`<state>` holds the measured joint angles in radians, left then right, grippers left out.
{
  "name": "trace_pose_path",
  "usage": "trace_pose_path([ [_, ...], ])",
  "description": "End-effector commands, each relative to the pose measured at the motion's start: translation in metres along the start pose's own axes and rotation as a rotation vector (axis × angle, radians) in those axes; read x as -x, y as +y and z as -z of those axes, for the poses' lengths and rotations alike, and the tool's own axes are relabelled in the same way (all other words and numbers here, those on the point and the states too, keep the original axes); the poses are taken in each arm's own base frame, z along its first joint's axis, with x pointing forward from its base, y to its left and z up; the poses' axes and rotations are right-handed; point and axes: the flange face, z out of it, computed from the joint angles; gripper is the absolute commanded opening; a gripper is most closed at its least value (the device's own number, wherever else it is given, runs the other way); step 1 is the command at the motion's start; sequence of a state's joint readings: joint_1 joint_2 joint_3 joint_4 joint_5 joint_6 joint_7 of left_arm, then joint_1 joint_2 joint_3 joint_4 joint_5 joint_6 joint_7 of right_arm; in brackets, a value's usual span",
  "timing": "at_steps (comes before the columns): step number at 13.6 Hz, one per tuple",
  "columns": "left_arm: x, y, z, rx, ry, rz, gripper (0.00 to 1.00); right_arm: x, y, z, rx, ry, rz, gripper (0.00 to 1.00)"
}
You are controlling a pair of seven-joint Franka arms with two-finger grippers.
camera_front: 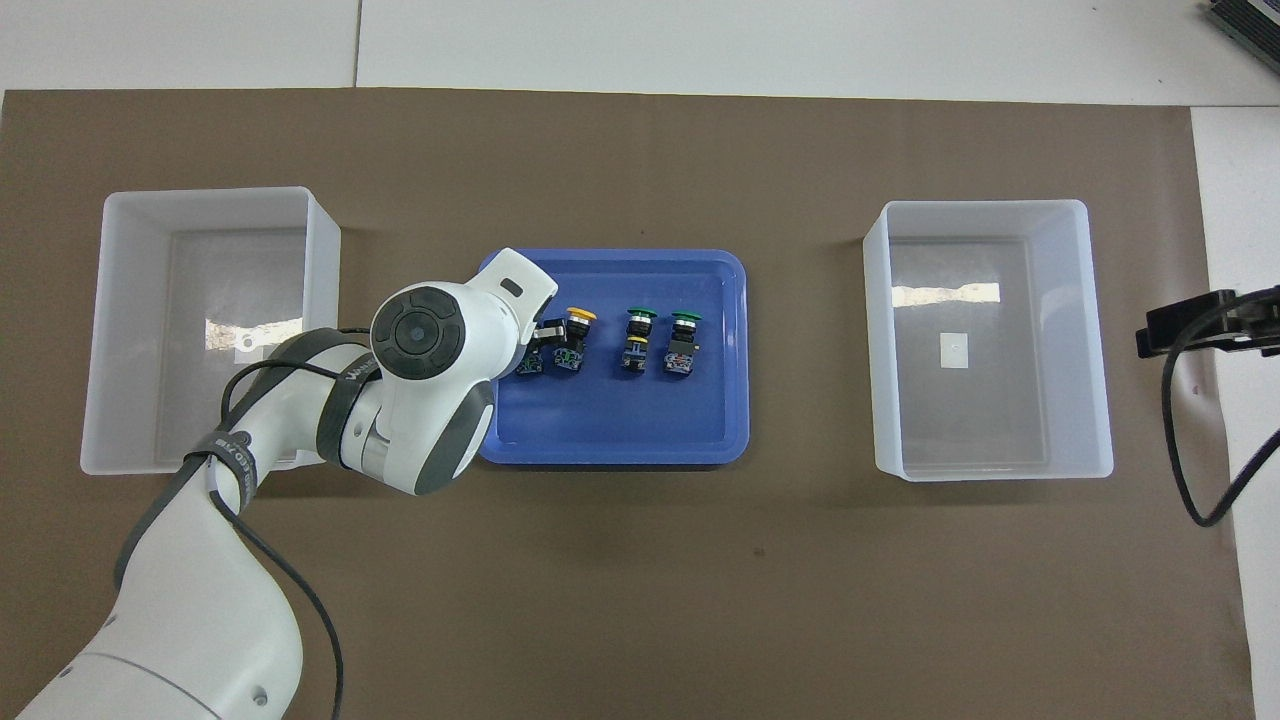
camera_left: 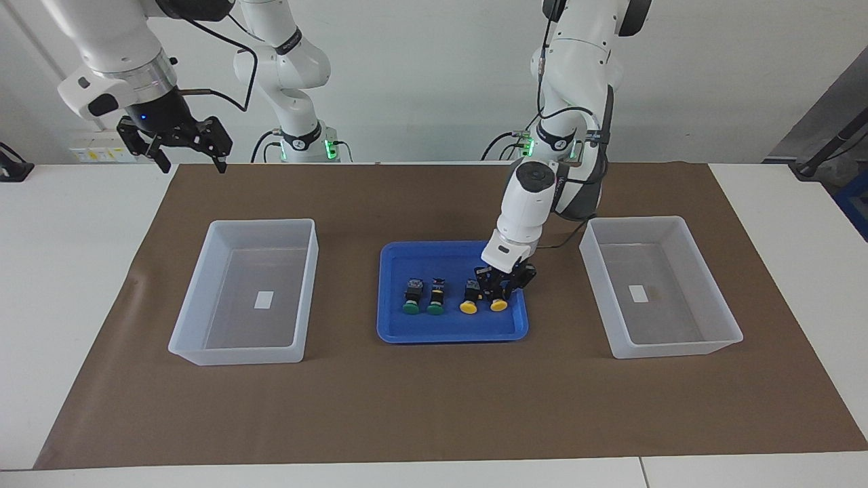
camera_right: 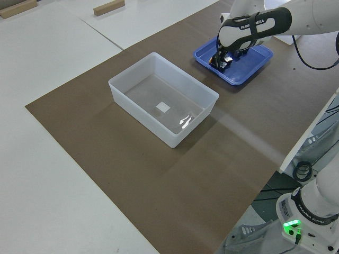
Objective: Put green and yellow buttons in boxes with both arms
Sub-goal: 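Reach the left gripper to the tray and grasp a yellow button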
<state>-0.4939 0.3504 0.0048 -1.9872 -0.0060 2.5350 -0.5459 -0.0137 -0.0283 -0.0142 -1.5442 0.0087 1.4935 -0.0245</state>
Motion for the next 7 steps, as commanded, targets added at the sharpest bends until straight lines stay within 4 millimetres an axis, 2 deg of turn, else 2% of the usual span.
trace_pose_path([
  [1,-0.001,-0.012,-0.006,-0.008,-0.016,0.028,0.0,-0.001,-0.024,-0.008,-0.037,0.039,0.044,1.0],
  [2,-0.008,-0.012,0.002,-0.013,-0.017,0.033,0.0,-0.006,-0.042,-0.015,-0.038,0.053,0.047,1.0],
  [3,-0.025,-0.023,0.014,-0.023,-0.026,0.059,0.0,-0.011,-0.062,-0.024,-0.041,0.074,0.03,1.0],
  [4,-0.043,-0.031,0.036,-0.032,-0.035,0.08,0.0,-0.015,-0.082,-0.04,-0.045,0.093,0.025,1.0],
  [7,-0.093,-0.085,0.106,-0.06,-0.067,0.158,0.0,-0.024,-0.13,-0.074,-0.054,0.09,-0.019,1.0],
])
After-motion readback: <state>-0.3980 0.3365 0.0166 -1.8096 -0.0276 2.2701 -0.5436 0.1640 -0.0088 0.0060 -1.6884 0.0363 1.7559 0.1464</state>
